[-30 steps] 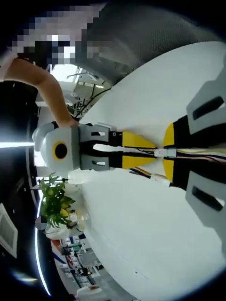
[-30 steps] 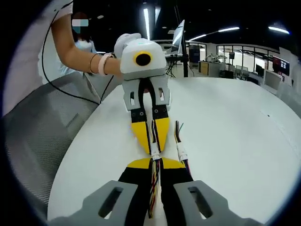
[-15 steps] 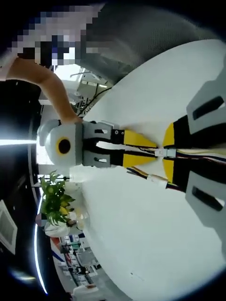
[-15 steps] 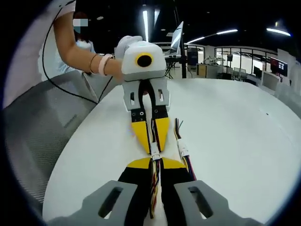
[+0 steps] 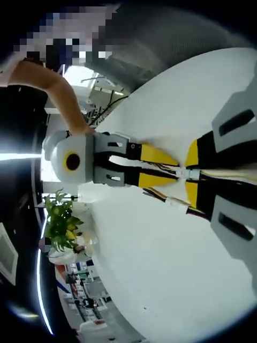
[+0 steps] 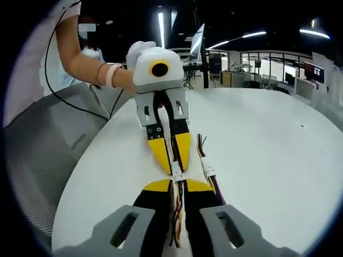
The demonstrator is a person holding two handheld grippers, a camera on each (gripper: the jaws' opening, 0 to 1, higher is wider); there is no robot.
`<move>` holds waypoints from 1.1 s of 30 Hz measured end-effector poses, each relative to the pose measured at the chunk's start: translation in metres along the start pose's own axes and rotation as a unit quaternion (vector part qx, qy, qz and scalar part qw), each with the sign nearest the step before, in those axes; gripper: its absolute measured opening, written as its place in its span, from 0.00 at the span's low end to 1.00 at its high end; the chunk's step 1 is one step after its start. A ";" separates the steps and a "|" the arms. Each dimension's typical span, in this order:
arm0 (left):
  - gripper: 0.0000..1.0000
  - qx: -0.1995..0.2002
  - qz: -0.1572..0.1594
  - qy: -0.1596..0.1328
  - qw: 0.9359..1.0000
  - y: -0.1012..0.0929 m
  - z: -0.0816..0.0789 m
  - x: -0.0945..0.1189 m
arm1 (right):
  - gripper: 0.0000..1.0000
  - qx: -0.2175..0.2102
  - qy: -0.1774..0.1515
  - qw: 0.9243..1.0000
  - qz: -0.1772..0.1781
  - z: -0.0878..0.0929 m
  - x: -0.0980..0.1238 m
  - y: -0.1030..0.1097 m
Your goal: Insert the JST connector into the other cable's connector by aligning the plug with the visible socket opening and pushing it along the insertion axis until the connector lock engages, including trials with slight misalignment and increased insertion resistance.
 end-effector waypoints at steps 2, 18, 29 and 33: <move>0.01 0.005 -0.003 0.003 1.000 0.000 0.001 0.002 | 0.07 -0.006 0.001 1.000 0.005 0.000 0.001 0.000; 0.09 0.034 -0.050 -0.025 0.998 -0.008 -0.022 0.027 | 0.12 -0.047 -0.046 0.996 0.057 -0.026 0.019 0.012; 0.18 0.052 -0.086 -0.041 0.994 -0.019 -0.034 0.057 | 0.29 -0.071 -0.083 0.987 0.119 -0.048 0.048 0.026; 0.20 0.057 -0.092 -0.049 0.993 -0.027 -0.041 0.066 | 0.31 -0.068 -0.085 0.985 0.134 -0.052 0.056 0.034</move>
Point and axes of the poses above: the point that each gripper's makers call its tool centre point, and the gripper's own axes: x roughly backward along the fingers, y roughly to its left, z roughly out of its underside, the point moved 4 cm from there along x, roughly backward along the fingers, and after that the axes turned 2 degrees about -y, right-handed, at the moved point
